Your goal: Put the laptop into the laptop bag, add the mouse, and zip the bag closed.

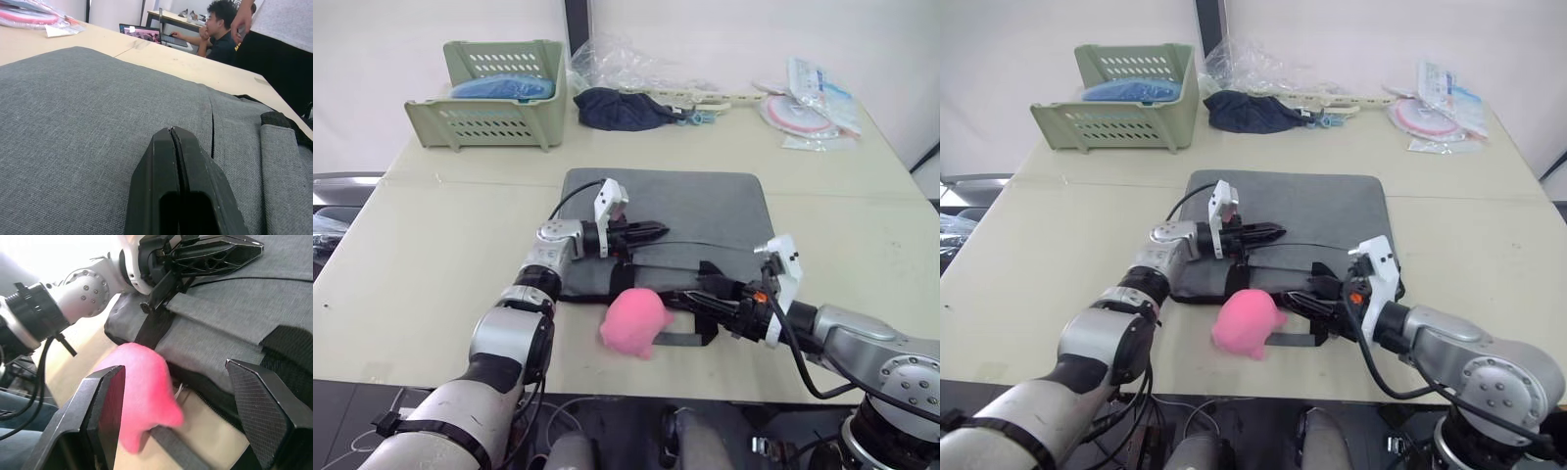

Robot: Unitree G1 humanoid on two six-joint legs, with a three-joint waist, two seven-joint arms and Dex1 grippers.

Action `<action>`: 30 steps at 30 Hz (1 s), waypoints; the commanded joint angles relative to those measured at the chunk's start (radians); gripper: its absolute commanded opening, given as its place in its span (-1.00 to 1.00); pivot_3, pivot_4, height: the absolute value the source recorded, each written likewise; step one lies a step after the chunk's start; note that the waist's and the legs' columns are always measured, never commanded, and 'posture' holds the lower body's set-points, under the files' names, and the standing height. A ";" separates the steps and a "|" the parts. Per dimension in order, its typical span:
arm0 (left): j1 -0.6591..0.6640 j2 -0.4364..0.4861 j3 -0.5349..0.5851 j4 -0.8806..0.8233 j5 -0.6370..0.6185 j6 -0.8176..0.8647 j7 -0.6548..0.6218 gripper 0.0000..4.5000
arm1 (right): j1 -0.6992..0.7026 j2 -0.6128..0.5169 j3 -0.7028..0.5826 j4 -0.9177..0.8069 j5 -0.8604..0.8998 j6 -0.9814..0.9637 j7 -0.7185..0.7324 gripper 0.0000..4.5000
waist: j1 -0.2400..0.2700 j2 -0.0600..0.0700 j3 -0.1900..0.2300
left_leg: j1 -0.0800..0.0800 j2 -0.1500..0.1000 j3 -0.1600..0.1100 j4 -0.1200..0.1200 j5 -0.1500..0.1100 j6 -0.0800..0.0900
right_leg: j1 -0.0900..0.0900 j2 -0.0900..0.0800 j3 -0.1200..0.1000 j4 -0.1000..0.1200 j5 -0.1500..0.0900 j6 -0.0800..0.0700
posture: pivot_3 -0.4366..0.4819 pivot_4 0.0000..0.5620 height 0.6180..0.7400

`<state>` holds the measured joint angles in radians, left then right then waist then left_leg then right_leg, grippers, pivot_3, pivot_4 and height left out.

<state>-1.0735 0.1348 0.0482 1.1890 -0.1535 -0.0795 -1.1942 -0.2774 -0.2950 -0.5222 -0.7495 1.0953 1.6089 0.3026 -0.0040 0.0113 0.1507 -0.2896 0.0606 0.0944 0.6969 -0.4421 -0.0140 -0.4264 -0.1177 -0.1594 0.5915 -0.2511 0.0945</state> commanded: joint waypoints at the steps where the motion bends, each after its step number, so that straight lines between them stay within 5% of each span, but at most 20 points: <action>1: 0.042 -0.006 -0.013 0.055 0.024 0.050 -0.030 -0.97 | 0.025 -0.011 -0.025 0.016 0.104 0.005 -0.059 0.63 | 0.000 0.000 0.000 | 0.000 0.000 0.000 0.000 0.000 0.000 | 0.000 0.000 0.000 0.000 0.000 0.000 | -0.05 -0.47 1.00; 6: 0.042 0.001 -0.010 0.055 0.030 0.054 -0.034 -0.97 | 0.058 -0.092 0.023 0.016 0.146 -0.006 -0.076 0.63 | 0.001 0.000 0.000 | 0.000 0.000 0.000 0.000 0.000 0.000 | 0.000 0.000 0.000 0.000 0.000 0.000 | -0.05 -0.47 1.00; 10: 0.041 0.001 -0.008 0.055 0.032 0.061 -0.037 -0.97 | 0.028 -0.299 0.197 -0.056 0.023 -0.139 0.016 0.63 | 0.000 0.001 0.000 | 0.000 0.000 0.000 0.000 -0.001 0.000 | 0.000 0.000 0.001 0.000 0.000 0.000 | -0.05 -0.47 1.00; 16: 0.042 -0.001 -0.010 0.056 0.036 0.063 -0.036 -0.97 | -0.020 -0.421 0.341 -0.019 -0.124 -0.339 0.127 0.63 | 0.000 -0.001 -0.001 | 0.000 0.000 0.000 -0.001 -0.001 0.000 | 0.000 0.000 0.001 -0.001 0.000 0.000 | -0.05 -0.47 1.00; 30: 0.037 0.006 -0.007 0.054 0.035 0.071 -0.028 -0.97 | -0.200 -0.365 0.599 0.120 -0.238 -0.554 0.286 0.63 | -0.001 -0.002 0.000 | 0.001 -0.001 0.000 0.001 -0.001 0.001 | 0.000 0.000 0.000 0.000 0.000 0.000 | -0.05 -0.47 1.00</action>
<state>-1.0781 0.1390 0.0594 1.1892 -0.1530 -0.0392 -1.2244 -0.4602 -0.6635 0.0723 -0.6204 0.8597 1.0840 0.5571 -0.0052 0.0098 0.1502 -0.2891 0.0599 0.0947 0.6975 -0.4432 -0.0133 -0.4264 -0.1177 -0.1589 0.5912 -0.2509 0.0948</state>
